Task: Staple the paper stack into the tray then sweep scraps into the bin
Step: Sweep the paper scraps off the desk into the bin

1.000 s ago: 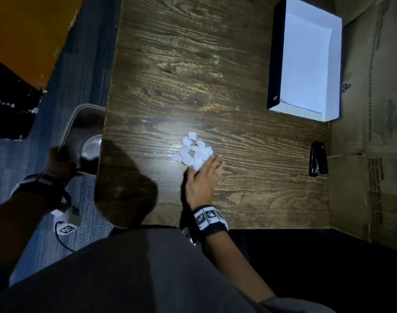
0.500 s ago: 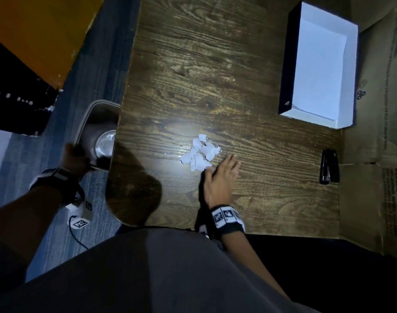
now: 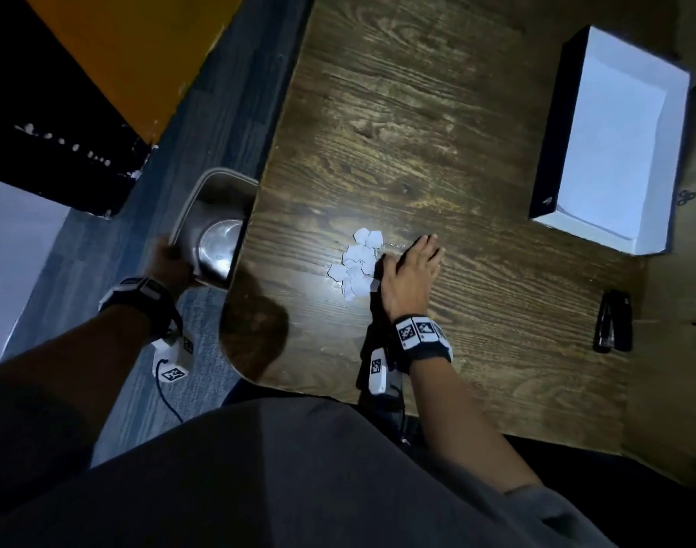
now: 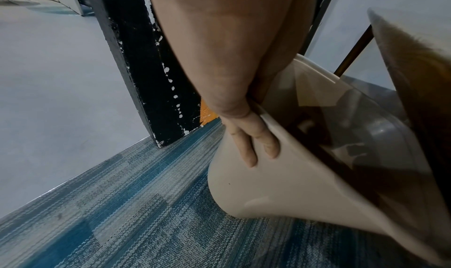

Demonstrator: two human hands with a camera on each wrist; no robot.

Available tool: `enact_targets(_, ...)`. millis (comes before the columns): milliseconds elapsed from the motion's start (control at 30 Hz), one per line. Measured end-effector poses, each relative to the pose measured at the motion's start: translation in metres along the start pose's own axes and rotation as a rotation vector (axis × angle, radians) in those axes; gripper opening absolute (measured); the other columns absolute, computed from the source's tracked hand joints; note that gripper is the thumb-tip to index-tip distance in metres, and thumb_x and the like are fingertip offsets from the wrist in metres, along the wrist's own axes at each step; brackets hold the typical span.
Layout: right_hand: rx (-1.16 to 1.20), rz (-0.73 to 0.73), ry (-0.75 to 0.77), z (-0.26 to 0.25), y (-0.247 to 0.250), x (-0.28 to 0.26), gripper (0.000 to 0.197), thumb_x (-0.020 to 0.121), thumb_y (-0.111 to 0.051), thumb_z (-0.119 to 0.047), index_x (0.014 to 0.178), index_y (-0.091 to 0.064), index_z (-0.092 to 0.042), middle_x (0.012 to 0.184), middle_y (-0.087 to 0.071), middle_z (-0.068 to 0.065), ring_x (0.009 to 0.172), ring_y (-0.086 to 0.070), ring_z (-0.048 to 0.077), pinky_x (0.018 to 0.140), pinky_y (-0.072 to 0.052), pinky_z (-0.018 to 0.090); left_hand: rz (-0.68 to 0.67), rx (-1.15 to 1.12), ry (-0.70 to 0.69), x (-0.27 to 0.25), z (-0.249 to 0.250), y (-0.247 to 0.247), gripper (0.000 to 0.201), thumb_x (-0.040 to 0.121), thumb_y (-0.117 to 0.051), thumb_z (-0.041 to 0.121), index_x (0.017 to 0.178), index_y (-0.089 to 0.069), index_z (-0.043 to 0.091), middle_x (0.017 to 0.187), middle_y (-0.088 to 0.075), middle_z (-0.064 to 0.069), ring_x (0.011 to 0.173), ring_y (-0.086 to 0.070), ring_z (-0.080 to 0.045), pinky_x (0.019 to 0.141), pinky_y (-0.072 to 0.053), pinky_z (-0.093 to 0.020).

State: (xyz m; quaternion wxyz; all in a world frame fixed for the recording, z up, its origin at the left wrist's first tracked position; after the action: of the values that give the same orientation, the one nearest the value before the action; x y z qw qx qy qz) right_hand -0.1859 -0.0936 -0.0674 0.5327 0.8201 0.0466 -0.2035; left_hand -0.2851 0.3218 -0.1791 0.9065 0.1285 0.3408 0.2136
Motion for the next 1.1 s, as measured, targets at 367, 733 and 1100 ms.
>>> enact_targets(367,0.265,-0.206,0.364,-0.049,-0.02,-0.04,0.056,0.099,-0.041,-0.021,0.15,-0.023,-0.009,0.16,-0.01,-0.002,0.148,0.004,0.013,0.117,0.003,0.014,-0.011,0.059,-0.023,-0.006,0.001,-0.011,0.031,0.073,-0.042,-0.032,0.101,-0.046,-0.02,0.089,-0.046,-0.024,0.071,-0.05,-0.025,0.035,-0.041,-0.011)
enact_targets(733,0.87,-0.835,0.018,-0.027,-0.043,-0.045,0.045,0.086,-0.048,-0.028,0.072,-0.068,0.01,0.072,-0.07,0.028,0.061,-0.07,0.035,0.057,-0.056,0.03,0.033,0.023,0.052,-0.018,0.008,-0.007,0.032,0.091,-0.041,-0.014,0.116,-0.043,0.005,0.081,-0.047,-0.004,0.066,-0.055,-0.024,0.03,-0.045,-0.019)
enact_targets(1100,1.031,-0.681,0.113,-0.097,-0.024,0.003,0.044,0.091,-0.04,-0.019,0.073,-0.065,0.013,0.072,-0.07,0.028,0.06,-0.069,0.037,0.055,-0.056,0.034,0.056,-0.104,0.094,-0.032,0.015,-0.007,0.056,0.076,-0.04,-0.032,0.112,-0.032,0.011,0.129,-0.043,-0.032,0.124,-0.044,-0.051,0.037,-0.048,-0.032)
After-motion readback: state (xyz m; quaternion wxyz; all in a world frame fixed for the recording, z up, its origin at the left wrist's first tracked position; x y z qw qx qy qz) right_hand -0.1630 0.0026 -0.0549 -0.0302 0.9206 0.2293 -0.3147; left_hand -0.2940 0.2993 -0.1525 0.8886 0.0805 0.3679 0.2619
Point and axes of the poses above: each hand's wrist, its own x-axis towards the middle knuckle, its own y-axis out of the back of the hand, z = x × y, the point moved 7 cm from there along x, towards the middle knuckle
